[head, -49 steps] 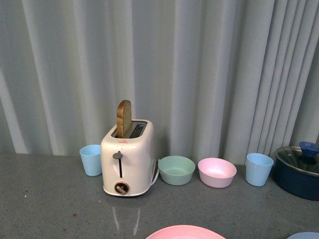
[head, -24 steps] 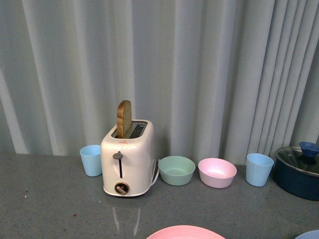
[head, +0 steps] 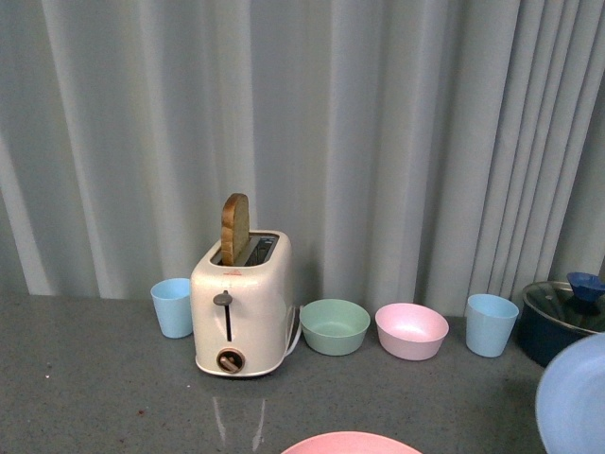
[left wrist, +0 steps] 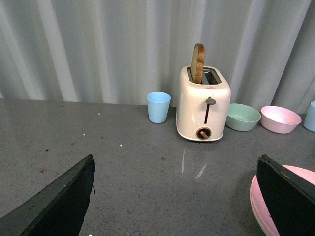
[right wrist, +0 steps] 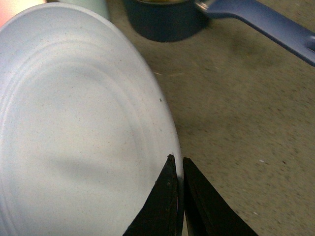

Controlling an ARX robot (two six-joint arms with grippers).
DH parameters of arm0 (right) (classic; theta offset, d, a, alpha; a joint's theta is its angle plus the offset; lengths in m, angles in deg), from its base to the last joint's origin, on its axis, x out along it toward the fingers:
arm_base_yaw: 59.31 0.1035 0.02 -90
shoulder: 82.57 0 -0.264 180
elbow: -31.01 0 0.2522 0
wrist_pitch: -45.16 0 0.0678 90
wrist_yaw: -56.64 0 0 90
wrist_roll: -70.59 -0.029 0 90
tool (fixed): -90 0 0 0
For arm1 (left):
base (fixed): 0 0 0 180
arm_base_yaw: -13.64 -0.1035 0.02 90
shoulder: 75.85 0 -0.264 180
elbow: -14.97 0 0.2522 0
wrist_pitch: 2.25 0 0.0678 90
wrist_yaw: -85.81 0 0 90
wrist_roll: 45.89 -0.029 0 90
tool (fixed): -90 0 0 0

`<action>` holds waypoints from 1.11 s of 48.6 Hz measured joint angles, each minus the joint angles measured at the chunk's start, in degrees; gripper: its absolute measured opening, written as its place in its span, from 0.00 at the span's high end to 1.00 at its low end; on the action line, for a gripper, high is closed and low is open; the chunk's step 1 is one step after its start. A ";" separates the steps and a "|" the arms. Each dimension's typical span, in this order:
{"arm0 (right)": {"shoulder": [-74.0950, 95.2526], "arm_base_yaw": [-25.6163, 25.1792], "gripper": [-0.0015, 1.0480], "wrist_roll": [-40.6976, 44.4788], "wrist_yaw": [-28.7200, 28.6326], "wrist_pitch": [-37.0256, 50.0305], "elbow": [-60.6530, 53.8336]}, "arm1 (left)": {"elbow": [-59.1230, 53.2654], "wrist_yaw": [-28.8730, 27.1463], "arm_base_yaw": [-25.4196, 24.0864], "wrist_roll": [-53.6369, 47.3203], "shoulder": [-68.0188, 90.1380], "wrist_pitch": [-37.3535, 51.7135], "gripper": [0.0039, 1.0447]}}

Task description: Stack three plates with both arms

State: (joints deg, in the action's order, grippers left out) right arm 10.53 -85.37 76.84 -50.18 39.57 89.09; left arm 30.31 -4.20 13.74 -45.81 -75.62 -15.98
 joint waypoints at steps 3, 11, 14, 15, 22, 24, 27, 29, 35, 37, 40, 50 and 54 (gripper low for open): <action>-0.83 3.58 0.97 -1.97 0.00 1.03 -0.59 | 0.00 0.00 0.00 0.00 0.00 0.00 0.06; -0.52 15.02 0.97 -8.31 0.63 6.38 -3.37 | 0.00 0.00 0.00 0.00 0.00 0.00 0.06; 0.15 19.26 0.97 -10.95 0.31 9.09 -4.00 | 0.00 0.00 0.00 0.00 0.00 0.00 0.06; 0.39 20.26 0.97 -11.74 0.33 9.46 -4.00 | 0.00 0.00 0.00 0.00 0.00 0.00 0.06; 4.07 27.32 0.97 -16.61 -0.15 11.89 -4.11 | 0.00 0.00 0.00 0.00 0.00 0.00 0.06; 5.27 28.55 0.97 -17.97 -0.28 12.17 -4.11 | 0.00 0.00 0.00 0.00 0.00 0.00 0.06; 7.10 29.99 0.97 -19.58 -0.31 12.96 -4.24 | 0.00 0.00 0.00 0.00 0.00 0.00 0.06; 8.04 30.71 0.97 -20.26 -0.28 13.38 -4.44 | 0.00 0.00 0.00 0.00 0.00 0.00 0.06; 10.82 31.63 0.97 -22.67 -2.16 15.96 -5.14 | 0.00 0.00 0.00 0.00 0.00 0.00 0.06; 11.76 31.71 0.97 -23.61 -2.47 16.26 -5.14 | 0.00 0.00 0.00 0.00 0.00 0.00 0.06; 13.27 32.00 0.97 -24.59 -2.45 16.39 -5.14 | 0.00 0.00 0.00 0.00 0.00 0.00 0.06; 15.63 33.62 0.97 -25.07 -3.10 15.19 -5.11 | 0.00 0.00 0.00 0.00 0.00 0.00 0.06; 16.02 34.01 0.97 -25.07 -3.17 14.49 -5.11 | 0.00 0.00 0.00 0.00 0.00 0.00 0.06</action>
State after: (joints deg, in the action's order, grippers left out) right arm 26.55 -51.36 51.77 -53.35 54.06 83.97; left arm 30.31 -4.20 13.74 -45.81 -75.62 -15.98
